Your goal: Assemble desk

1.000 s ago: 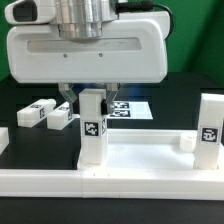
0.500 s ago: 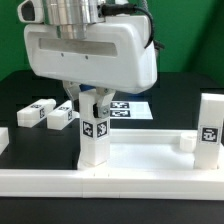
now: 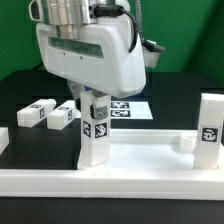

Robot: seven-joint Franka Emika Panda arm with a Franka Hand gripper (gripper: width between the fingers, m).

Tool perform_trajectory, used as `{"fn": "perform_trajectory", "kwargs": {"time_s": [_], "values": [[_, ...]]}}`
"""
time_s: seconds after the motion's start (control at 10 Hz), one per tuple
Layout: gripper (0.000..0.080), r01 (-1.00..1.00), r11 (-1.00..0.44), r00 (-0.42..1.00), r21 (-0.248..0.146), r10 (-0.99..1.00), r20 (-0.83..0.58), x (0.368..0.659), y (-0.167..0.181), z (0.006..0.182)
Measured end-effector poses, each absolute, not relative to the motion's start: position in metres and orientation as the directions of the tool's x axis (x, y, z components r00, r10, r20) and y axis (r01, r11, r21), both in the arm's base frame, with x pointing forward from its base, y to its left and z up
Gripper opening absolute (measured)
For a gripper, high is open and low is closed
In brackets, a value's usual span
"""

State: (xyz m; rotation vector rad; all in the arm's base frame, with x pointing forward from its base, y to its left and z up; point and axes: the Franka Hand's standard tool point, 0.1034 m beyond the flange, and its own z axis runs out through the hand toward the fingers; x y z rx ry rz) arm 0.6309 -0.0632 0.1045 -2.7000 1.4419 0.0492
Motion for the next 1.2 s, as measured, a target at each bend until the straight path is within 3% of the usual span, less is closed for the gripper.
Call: {"fn": "perform_trajectory", "kwargs": {"time_s": [0.2, 0.3, 0.4, 0.8, 1.2], "values": [[0.0577, -0.814, -0.579, 0.581, -0.057, -0.811, -0.064, 0.6309, -0.0624, 0.1045], [0.0577, -0.754, -0.654, 0.657, -0.06, -0.752, -0.057, 0.6309, -0.0611, 0.1043], [0.0635, -0.686, -0.725, 0.728, -0.065, -0.684, -0.052, 0.631, -0.06, 0.1042], [0.0648, -0.37, -0.926, 0.929, -0.071, -0.369, -0.025, 0.6311, -0.0558, 0.1038], [0.0648, 0.006, -0.999, 1.0, -0.051, 0.007, -0.003, 0.6309, -0.0569, 0.104]]}}
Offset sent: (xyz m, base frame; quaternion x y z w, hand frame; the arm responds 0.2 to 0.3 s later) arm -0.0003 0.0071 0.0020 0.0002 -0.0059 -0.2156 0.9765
